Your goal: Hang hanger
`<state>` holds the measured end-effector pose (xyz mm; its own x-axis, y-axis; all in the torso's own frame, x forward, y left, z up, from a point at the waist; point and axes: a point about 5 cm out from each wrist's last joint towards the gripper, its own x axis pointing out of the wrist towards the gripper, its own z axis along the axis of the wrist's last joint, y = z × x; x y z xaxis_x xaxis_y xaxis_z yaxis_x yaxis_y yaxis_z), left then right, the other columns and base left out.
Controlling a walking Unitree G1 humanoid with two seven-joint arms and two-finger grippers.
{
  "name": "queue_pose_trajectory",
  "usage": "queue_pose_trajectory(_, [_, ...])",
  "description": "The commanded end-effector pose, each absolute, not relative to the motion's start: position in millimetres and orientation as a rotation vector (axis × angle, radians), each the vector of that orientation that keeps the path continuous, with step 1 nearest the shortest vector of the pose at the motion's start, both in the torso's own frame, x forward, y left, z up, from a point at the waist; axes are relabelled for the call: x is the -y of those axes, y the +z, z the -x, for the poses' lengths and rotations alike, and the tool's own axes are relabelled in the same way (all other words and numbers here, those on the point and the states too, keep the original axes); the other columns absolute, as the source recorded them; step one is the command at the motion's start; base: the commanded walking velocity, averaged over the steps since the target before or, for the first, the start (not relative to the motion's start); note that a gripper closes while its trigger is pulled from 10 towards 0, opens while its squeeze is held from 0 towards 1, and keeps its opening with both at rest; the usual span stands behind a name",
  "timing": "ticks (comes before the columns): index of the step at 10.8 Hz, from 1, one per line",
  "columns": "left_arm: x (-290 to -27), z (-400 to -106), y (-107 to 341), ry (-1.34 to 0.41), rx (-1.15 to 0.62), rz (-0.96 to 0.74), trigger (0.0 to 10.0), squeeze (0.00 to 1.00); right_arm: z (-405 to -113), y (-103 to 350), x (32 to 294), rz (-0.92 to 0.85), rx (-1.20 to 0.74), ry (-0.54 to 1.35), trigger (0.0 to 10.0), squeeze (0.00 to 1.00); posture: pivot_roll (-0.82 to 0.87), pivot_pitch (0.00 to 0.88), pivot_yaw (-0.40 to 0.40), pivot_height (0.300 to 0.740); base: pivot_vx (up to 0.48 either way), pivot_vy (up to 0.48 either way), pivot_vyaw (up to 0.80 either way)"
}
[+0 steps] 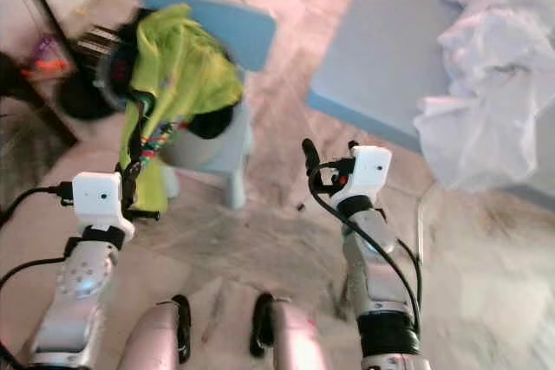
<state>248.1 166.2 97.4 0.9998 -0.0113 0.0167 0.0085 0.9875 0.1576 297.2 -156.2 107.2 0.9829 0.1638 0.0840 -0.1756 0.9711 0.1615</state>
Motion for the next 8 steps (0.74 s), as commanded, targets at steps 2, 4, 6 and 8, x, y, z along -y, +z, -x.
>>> queue_pose_trajectory(2, [-147,-240,88,-0.125,-0.034,-0.148,10.0,0.00,-296,105,164,-0.147,0.052,0.149,10.0,0.00,0.11,0.242,-0.126,0.740,0.000,0.000,-0.80])
queue_pose_trajectory(4, [-140,-238,88,-0.170,-0.032,-0.135,10.0,0.00,-297,105,164,-0.141,0.053,0.141,10.0,0.00,0.11,0.240,-0.126,0.740,0.000,0.000,-0.80])
queue_pose_trajectory(6, [-140,-240,91,-0.201,-0.037,-0.082,10.0,0.00,-298,106,167,-0.131,0.055,0.126,10.0,0.00,0.11,0.240,-0.127,0.740,0.000,0.000,-0.80])
queue_pose_trajectory(8, [-123,-238,80,-0.315,-0.113,-0.085,10.0,0.00,-298,105,170,-0.119,0.059,0.096,10.0,0.00,0.11,0.234,-0.117,0.740,0.000,0.000,-0.80])
